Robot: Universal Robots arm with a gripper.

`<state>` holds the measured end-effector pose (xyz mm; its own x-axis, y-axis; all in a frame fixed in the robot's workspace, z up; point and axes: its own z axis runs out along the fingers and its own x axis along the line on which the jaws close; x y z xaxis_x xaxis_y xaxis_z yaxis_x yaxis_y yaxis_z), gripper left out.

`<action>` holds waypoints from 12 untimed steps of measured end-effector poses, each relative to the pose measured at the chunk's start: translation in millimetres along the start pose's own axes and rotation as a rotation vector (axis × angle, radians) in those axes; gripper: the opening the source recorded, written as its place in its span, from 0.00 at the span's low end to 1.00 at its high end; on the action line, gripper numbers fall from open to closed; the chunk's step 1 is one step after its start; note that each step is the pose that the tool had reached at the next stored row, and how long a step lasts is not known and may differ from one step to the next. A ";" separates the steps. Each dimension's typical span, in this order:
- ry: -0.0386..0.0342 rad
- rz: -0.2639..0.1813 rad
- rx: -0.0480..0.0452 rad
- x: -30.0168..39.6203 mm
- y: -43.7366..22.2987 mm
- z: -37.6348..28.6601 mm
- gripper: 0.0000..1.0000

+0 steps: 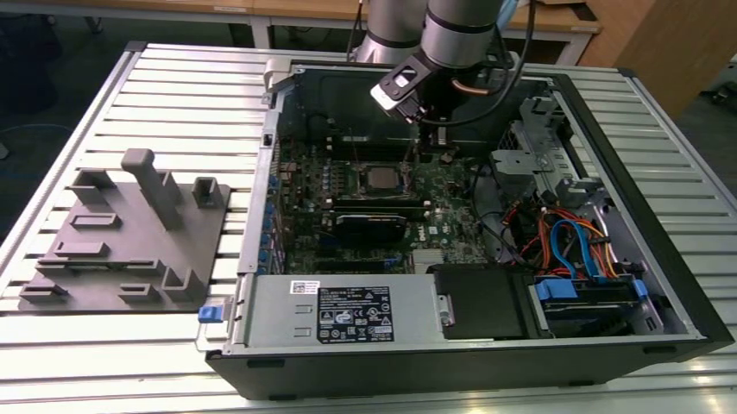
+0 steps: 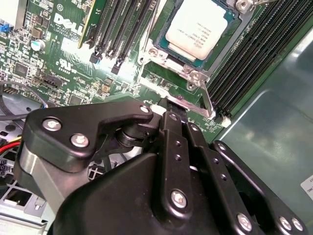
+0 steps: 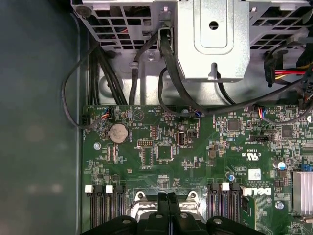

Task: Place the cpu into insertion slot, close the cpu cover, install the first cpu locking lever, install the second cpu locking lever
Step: 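Close the cpu cover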

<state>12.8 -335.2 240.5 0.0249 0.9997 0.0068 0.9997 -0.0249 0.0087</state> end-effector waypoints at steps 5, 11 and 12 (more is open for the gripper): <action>0.0000 0.000 0.0000 0.0 -1.6 0.0 0.10; -0.0001 0.000 0.0000 -0.1 -3.6 0.0 0.10; 0.0000 0.000 0.0000 -0.1 -4.0 0.0 0.10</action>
<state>8.8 -335.2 240.4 0.0248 0.9997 0.0067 0.9997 -0.0249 0.0087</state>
